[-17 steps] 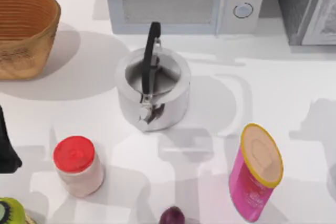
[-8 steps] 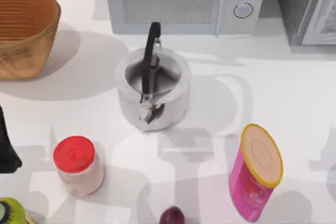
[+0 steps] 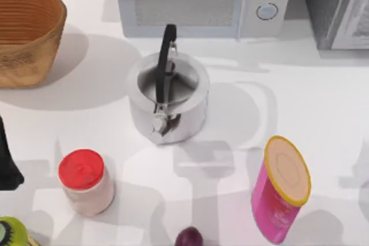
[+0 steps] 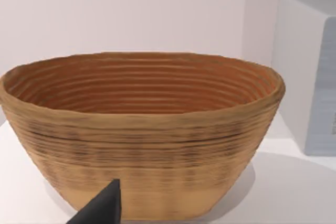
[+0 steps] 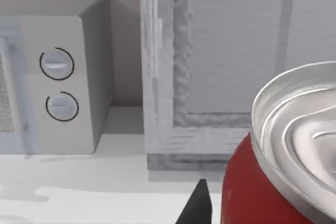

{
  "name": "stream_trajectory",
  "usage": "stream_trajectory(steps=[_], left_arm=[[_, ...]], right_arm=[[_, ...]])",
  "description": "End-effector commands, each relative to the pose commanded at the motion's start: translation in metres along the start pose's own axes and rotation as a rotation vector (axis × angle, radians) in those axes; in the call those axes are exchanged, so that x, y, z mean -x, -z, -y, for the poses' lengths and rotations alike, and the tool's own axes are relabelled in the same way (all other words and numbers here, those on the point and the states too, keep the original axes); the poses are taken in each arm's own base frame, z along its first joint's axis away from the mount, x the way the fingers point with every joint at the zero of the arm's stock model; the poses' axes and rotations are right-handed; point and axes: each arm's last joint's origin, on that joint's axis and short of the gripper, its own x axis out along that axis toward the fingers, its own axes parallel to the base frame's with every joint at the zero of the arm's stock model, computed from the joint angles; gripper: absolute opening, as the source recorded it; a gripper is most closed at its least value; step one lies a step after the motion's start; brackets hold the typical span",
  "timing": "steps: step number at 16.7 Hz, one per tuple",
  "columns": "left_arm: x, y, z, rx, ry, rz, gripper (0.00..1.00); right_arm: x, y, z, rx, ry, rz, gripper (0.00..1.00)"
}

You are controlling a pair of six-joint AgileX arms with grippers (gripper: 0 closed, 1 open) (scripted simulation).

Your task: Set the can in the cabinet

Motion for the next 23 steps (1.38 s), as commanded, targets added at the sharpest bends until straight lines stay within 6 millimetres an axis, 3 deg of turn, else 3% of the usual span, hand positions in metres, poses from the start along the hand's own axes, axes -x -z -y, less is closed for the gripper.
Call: stream_trajectory(steps=[4,9,13,17,20,23], left_arm=[[0.0,0.0,0.0,0.0,0.0,0.0,1.0],[0.0,0.0,0.0,0.0,0.0,0.0,1.0],[0.0,0.0,0.0,0.0,0.0,0.0,1.0],[0.0,0.0,0.0,0.0,0.0,0.0,1.0],[0.0,0.0,0.0,0.0,0.0,0.0,1.0],[0.0,0.0,0.0,0.0,0.0,0.0,1.0]], right_arm=[[-0.001,-0.037,-0.004,0.002,-0.027,-0.012,0.0],[-0.015,-0.134,-0.01,0.007,-0.037,-0.01,0.0],[-0.047,-0.218,-0.017,0.01,-0.019,-0.016,0.0],[-0.088,-0.286,-0.027,0.01,0.004,-0.01,0.0],[-0.117,-0.321,-0.035,0.007,0.012,-0.002,0.0],[-0.14,-0.34,-0.043,0.003,0.009,-0.001,0.0]])
